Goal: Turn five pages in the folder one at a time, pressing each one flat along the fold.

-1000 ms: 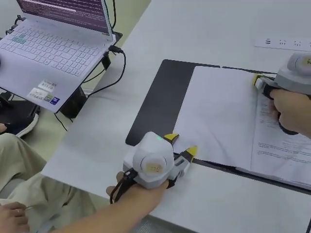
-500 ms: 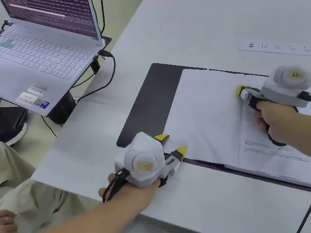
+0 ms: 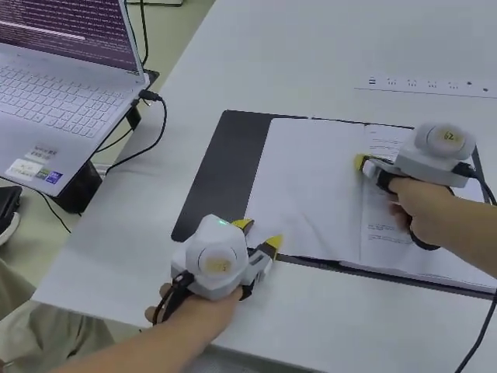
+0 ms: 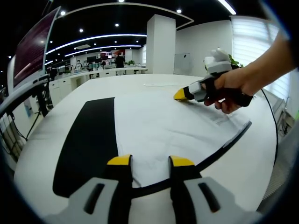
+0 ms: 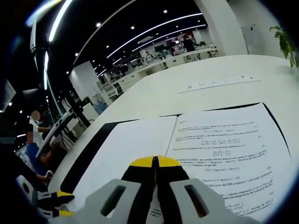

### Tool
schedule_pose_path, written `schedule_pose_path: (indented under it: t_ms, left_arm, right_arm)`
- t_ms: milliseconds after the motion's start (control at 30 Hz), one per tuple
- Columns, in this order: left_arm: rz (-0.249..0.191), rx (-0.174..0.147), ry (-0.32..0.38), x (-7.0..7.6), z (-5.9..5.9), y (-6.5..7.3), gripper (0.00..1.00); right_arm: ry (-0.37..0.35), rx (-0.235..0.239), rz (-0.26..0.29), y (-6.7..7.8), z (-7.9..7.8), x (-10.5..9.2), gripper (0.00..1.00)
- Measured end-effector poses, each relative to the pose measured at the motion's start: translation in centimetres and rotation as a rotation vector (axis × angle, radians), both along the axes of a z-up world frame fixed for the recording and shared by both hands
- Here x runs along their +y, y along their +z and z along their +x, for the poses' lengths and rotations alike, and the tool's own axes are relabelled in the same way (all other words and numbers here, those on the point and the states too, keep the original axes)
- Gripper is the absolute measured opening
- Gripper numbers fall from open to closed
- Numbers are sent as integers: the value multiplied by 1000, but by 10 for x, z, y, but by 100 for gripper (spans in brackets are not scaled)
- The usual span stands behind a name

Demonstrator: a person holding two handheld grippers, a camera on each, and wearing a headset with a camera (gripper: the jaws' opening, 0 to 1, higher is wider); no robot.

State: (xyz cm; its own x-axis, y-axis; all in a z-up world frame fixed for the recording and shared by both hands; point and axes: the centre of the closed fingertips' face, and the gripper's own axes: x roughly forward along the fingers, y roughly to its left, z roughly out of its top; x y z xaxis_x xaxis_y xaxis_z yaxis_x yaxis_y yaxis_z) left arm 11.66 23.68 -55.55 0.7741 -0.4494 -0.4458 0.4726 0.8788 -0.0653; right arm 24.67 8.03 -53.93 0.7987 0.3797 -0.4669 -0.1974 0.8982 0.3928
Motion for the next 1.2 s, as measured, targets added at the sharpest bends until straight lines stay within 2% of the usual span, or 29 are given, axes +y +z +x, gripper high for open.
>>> schedule_pose_path:
  t_ms: [200, 533, 633, 1067, 1200]
  left_arm:
    - [-1, 0, 1, -1, 0, 0, 30]
    - [-4, 0, 3, -1, 0, 1, 30]
    - [-3, -2, 2, 0, 0, 1, 30]
    - [-5, 1, 4, 0, 1, 0, 30]
    - [-6, 2, 6, 0, 1, 0, 30]
  right_arm:
    - [11, 6, 13, 2, -20, 4, 0]
    - [-3, 11, 35, 4, -43, 6, 0]
    - [8, 16, 25, 3, -51, 6, 0]
    - [9, 39, 29, 0, -77, 6, 0]
    - [6, 41, 33, -4, -79, 5, 0]
